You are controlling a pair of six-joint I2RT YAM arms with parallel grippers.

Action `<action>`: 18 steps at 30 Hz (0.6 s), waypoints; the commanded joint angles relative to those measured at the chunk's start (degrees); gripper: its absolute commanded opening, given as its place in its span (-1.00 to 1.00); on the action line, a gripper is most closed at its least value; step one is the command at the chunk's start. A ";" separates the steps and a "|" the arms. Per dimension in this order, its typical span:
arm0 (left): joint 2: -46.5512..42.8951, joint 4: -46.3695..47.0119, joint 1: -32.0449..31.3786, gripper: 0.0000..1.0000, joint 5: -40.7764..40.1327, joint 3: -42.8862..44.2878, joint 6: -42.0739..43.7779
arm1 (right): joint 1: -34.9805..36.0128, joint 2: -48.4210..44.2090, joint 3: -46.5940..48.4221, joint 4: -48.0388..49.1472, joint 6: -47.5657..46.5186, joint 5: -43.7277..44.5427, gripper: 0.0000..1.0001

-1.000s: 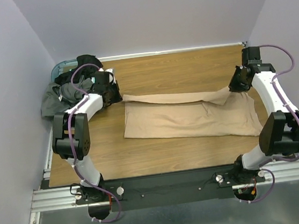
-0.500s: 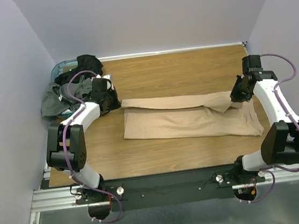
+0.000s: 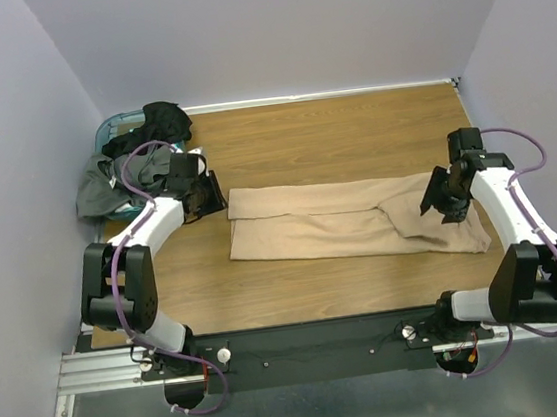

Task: Fold and stack the t-shirts
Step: Fold the tshirt

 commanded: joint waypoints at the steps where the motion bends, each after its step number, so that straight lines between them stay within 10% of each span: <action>1: -1.10 -3.30 -1.60 -0.13 -4.35 5.26 -0.51 | -0.29 -2.64 0.90 -1.99 -1.35 -0.71 0.30; 18: 19.90 11.54 -10.84 -0.13 9.09 14.26 -5.34 | -0.47 13.43 5.04 18.82 1.02 -0.71 0.41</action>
